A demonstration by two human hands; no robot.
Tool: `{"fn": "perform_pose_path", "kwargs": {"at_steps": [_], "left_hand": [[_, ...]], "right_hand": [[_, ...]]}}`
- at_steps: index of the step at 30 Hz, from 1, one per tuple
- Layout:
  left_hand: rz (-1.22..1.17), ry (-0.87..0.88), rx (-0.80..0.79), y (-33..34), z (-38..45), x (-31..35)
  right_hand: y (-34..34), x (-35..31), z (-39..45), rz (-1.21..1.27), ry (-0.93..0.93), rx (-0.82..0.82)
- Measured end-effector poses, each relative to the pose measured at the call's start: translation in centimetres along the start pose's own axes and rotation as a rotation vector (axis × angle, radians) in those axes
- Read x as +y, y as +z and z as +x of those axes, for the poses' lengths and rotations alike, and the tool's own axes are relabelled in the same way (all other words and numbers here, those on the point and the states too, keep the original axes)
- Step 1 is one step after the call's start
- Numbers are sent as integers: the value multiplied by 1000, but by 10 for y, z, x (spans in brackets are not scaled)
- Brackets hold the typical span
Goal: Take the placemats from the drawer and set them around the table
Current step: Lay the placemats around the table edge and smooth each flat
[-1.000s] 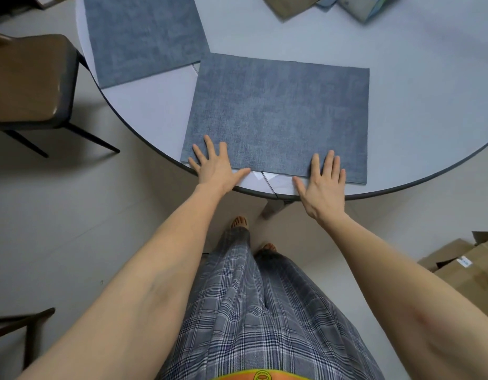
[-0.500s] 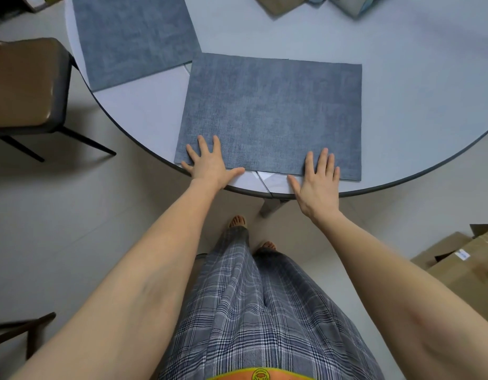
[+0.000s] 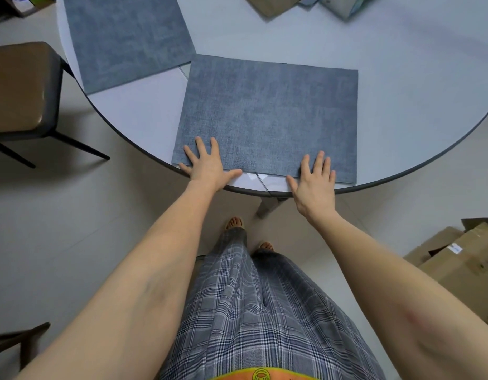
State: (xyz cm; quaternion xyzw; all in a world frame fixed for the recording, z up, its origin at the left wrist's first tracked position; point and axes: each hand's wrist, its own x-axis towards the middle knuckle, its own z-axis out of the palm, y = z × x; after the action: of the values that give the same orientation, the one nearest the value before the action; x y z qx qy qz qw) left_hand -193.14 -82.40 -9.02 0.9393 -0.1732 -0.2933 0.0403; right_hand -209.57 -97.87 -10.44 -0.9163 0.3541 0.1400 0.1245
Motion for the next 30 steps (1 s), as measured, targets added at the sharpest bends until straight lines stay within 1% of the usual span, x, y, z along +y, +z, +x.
{"fn": "perform_pose_path", "kwargs": {"at_steps": [21, 30], "left_hand": [[-22, 26, 25, 3, -5, -5], [-33, 32, 24, 1, -7, -5]], "right_hand": [[3, -1, -3, 24, 31, -18], [5, -4, -5, 22, 39, 7]]}}
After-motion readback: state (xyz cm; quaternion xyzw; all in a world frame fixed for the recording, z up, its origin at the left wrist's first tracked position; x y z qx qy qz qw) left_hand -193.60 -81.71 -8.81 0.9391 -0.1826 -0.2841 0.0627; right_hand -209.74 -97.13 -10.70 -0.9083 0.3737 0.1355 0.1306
